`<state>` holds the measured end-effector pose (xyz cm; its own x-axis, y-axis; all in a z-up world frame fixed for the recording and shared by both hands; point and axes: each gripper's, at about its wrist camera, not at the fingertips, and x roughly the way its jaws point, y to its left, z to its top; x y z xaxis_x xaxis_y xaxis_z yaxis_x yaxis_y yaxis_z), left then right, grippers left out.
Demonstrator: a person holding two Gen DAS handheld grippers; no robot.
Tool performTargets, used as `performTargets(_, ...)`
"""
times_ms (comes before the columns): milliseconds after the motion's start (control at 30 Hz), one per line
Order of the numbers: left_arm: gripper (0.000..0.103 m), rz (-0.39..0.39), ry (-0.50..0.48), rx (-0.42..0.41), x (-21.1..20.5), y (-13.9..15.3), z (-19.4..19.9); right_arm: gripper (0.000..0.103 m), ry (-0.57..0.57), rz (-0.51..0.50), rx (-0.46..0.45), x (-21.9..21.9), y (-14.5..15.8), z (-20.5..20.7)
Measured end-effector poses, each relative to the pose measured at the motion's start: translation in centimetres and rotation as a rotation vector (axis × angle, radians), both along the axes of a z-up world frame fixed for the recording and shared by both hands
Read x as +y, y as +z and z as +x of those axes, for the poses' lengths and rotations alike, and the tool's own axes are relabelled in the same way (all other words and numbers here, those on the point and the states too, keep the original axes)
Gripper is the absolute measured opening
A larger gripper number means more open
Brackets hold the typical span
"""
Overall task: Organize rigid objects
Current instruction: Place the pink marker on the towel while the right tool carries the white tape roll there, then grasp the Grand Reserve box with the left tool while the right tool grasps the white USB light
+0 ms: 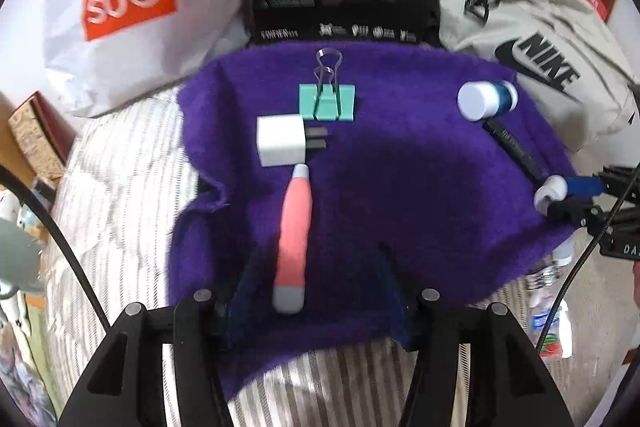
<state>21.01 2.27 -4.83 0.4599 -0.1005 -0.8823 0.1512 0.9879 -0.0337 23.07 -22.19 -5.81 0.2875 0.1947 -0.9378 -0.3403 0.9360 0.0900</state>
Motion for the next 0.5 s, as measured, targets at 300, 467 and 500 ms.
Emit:
performTargets(300,0.057,0.001,-0.041,-0.054,-2.0,3.1,-7.4,0.069,-0.066,0.041,-0.099,-2.8,3.8,-5.9)
performTargets(467,0.057,-0.061,-0.082,-0.022,-4.5,2.3,-11.7,0.074,-0.139,0.081,-0.111,-4.8,4.5,-9.9)
performTargets(500,0.059,-0.084,-0.095,-0.014,-5.1,2.0,-12.4,0.074,-0.154,0.092,-0.113,-5.1,4.5,-10.7)
